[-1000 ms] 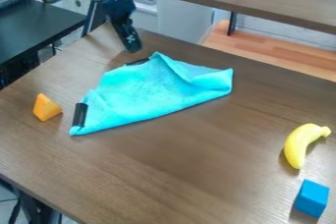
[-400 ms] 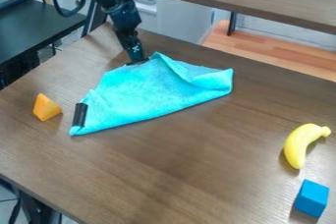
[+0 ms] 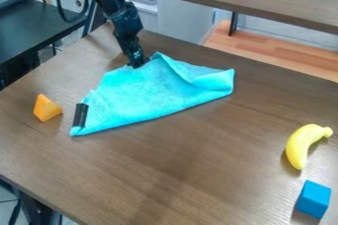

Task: Unfold the cloth from top left to bottom right

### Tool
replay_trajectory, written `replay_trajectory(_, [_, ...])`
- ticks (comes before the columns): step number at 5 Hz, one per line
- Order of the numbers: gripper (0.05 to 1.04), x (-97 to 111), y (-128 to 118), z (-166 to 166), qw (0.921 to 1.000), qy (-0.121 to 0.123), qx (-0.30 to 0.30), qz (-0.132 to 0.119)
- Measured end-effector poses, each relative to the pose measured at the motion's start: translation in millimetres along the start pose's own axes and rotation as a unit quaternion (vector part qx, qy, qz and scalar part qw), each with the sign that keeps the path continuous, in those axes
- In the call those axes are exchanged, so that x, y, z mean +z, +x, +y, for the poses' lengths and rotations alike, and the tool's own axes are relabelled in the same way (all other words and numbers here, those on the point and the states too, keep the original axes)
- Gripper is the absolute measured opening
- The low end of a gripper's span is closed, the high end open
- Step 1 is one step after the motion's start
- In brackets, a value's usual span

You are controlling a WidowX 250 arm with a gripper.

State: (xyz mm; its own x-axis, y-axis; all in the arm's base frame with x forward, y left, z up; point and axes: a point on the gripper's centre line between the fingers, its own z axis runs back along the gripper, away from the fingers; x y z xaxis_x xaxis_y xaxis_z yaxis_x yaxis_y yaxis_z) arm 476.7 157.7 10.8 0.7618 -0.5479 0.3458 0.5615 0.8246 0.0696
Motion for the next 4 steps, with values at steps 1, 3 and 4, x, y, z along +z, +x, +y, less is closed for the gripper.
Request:
replay_trajectory(1, [0.999,-4.9,4.3,-1.8,0.9999,0.007,-0.012,0.010])
replay_trajectory(3, [0.691,-10.8,4.8,-0.5,0.9995,0.020,-0.006,0.024])
replay_trajectory(4, [0.424,-14.2,8.8,0.7,0.9992,0.027,-0.007,0.028])
